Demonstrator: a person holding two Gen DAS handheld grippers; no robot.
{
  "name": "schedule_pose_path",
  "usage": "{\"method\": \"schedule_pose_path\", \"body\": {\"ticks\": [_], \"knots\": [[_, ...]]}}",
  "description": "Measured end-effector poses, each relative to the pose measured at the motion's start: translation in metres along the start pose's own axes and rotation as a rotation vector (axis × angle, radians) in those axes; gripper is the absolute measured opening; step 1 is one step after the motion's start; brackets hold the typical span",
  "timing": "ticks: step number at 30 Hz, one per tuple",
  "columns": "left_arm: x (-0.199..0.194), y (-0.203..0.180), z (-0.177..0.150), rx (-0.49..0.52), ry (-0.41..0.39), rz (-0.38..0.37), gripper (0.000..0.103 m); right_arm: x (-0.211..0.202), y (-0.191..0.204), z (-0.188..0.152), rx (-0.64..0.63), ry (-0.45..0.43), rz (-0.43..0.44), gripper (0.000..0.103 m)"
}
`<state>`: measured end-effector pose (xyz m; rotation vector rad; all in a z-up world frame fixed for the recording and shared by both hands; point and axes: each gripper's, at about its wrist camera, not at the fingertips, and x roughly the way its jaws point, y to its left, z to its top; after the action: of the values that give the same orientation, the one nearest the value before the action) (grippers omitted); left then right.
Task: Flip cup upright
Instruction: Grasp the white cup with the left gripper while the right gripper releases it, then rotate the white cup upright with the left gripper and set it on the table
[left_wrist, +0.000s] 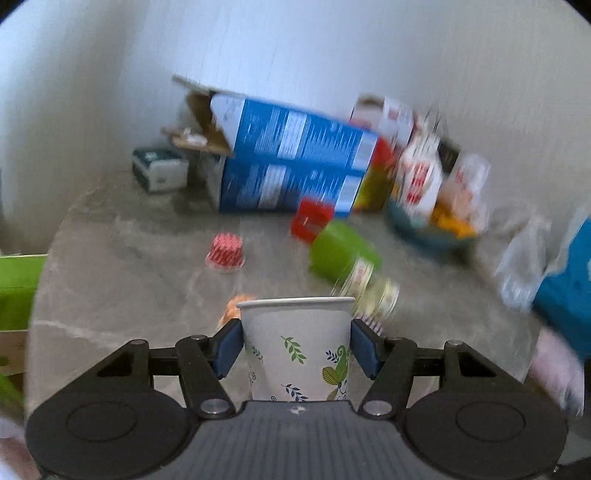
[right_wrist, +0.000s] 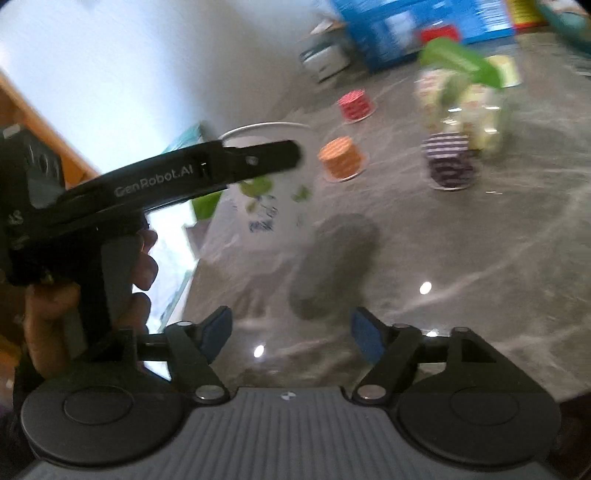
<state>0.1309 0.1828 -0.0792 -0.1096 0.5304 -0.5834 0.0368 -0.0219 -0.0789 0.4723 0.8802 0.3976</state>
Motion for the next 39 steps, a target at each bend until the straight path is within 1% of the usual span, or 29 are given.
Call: {"method": "schedule_pose_path", "body": {"ticks": [3, 4, 5, 6, 8, 10, 12, 14, 17, 19, 23, 29, 39], "knots": [[-0.002, -0.002, -0.012, 0.004, -0.136, -0.040, 0.066, -0.015, -0.011, -0.011, 0.022, -0.075, -0.031, 0.080], [-0.002, -0.005, -0.015, 0.008, -0.163, -0.049, 0.066, -0.022, -0.015, -0.014, 0.036, -0.115, -0.041, 0.081], [-0.004, -0.013, -0.019, 0.017, -0.190, -0.047, 0.066, -0.028, -0.019, -0.017, 0.050, -0.152, -0.048, 0.089], [-0.004, -0.019, -0.023, 0.036, -0.207, -0.027, 0.066, -0.035, -0.023, -0.022, 0.066, -0.203, -0.051, 0.095], [-0.003, -0.036, -0.035, 0.096, -0.240, 0.056, 0.065, -0.046, -0.029, -0.027, 0.092, -0.280, -0.047, 0.098], [-0.002, -0.050, -0.044, 0.120, -0.248, 0.121, 0.065, -0.057, -0.036, -0.034, 0.117, -0.347, -0.033, 0.099], [0.000, -0.053, -0.050, 0.106, -0.242, 0.147, 0.065, -0.063, -0.041, -0.041, 0.139, -0.397, -0.018, 0.100], [0.006, -0.056, -0.057, 0.116, -0.203, 0.185, 0.065, -0.068, -0.047, -0.046, 0.156, -0.429, -0.002, 0.100], [0.000, -0.059, -0.069, 0.135, -0.226, 0.207, 0.065, -0.069, -0.054, -0.055, 0.179, -0.443, 0.008, 0.100], [-0.005, -0.062, -0.074, 0.144, -0.230, 0.196, 0.065, -0.068, -0.059, -0.057, 0.193, -0.440, 0.016, 0.100], [-0.015, -0.066, -0.086, 0.167, -0.252, 0.207, 0.066, -0.071, -0.063, -0.068, 0.210, -0.439, 0.028, 0.100], [-0.026, -0.066, -0.095, 0.174, -0.267, 0.200, 0.066, -0.078, -0.061, -0.076, 0.200, -0.450, 0.051, 0.100], [-0.034, -0.062, -0.100, 0.203, -0.269, 0.189, 0.066, -0.079, -0.056, -0.077, 0.191, -0.460, 0.036, 0.100]]}}
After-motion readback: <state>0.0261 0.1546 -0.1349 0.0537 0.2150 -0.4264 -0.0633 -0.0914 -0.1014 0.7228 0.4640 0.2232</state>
